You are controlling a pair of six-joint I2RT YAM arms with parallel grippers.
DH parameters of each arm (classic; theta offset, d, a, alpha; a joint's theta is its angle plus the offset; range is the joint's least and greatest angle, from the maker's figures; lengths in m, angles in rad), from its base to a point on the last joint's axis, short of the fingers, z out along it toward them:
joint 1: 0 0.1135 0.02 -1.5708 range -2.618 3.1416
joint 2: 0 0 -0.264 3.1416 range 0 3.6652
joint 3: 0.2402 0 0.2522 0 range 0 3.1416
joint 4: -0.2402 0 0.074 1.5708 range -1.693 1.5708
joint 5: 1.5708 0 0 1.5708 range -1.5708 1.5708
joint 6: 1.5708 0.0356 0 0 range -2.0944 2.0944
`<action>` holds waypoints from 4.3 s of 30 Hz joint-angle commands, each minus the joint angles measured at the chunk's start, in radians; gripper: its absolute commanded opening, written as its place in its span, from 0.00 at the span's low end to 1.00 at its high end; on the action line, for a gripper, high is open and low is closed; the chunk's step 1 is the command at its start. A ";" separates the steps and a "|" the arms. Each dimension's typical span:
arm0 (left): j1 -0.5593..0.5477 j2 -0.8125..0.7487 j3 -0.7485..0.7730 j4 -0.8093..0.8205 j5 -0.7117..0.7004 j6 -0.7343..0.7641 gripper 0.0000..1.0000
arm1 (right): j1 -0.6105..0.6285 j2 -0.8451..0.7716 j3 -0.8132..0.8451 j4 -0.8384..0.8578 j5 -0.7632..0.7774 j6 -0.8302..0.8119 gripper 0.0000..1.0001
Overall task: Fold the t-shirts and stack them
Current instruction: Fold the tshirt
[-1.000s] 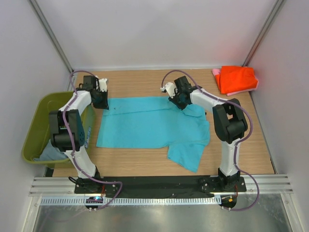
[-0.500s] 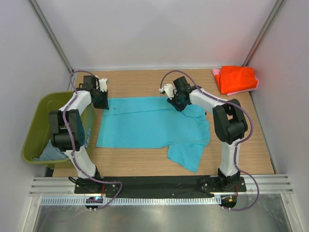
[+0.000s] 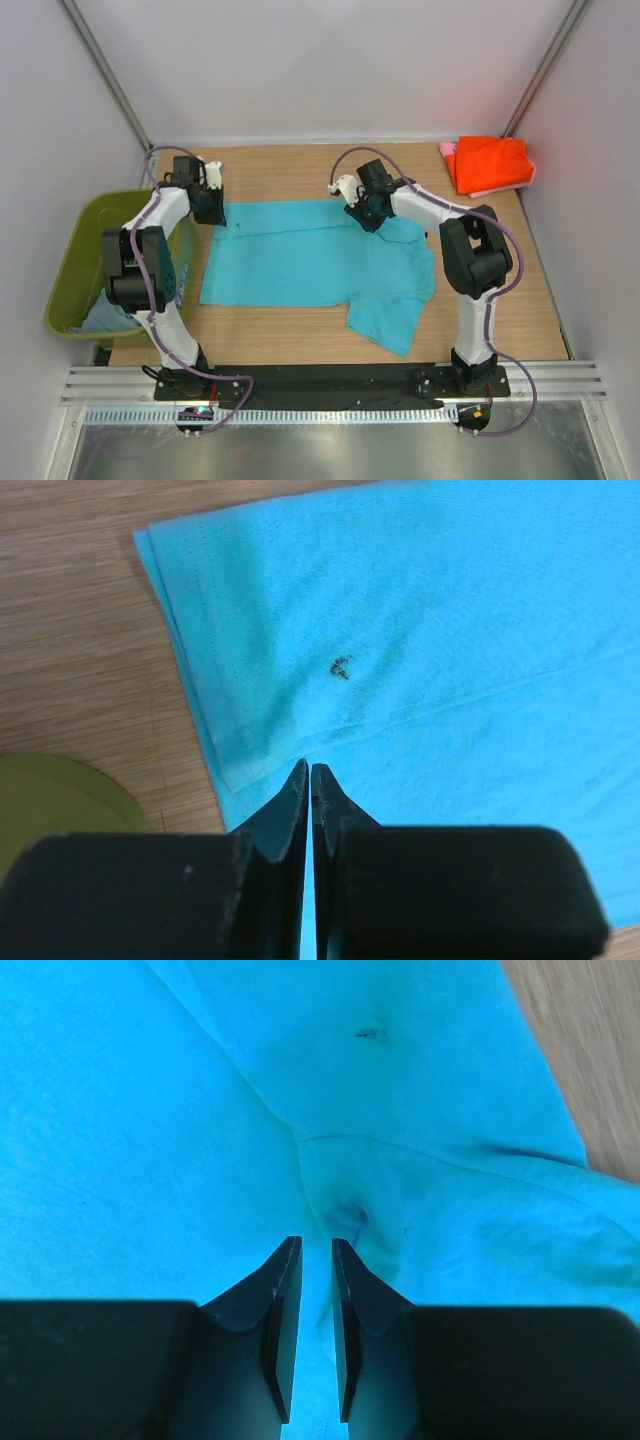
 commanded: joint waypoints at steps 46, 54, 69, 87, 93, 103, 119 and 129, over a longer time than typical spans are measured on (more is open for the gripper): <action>-0.006 -0.005 0.010 0.049 0.018 -0.021 0.02 | -0.012 -0.011 0.059 -0.015 0.055 0.018 0.01; -0.009 -0.010 0.006 0.063 0.026 -0.031 0.02 | 0.026 -0.075 0.092 -0.144 -0.063 0.069 0.01; -0.011 -0.022 0.012 0.066 0.034 -0.029 0.02 | 0.034 -0.069 0.081 -0.152 -0.122 0.145 0.39; -0.015 0.317 0.303 -0.092 0.261 -0.103 0.02 | -0.342 0.170 0.484 -0.050 -0.057 0.270 0.38; -0.015 0.358 0.314 -0.115 0.238 -0.095 0.02 | -0.376 0.213 0.516 -0.069 -0.146 0.302 0.38; -0.020 0.358 0.303 -0.116 0.204 -0.084 0.02 | -0.390 0.227 0.498 -0.107 -0.314 0.357 0.37; -0.021 0.349 0.300 -0.115 0.189 -0.086 0.02 | -0.388 0.201 0.415 -0.125 -0.328 0.366 0.37; -0.025 0.343 0.300 -0.116 0.134 -0.072 0.01 | -0.411 0.228 0.435 -0.095 -0.251 0.352 0.01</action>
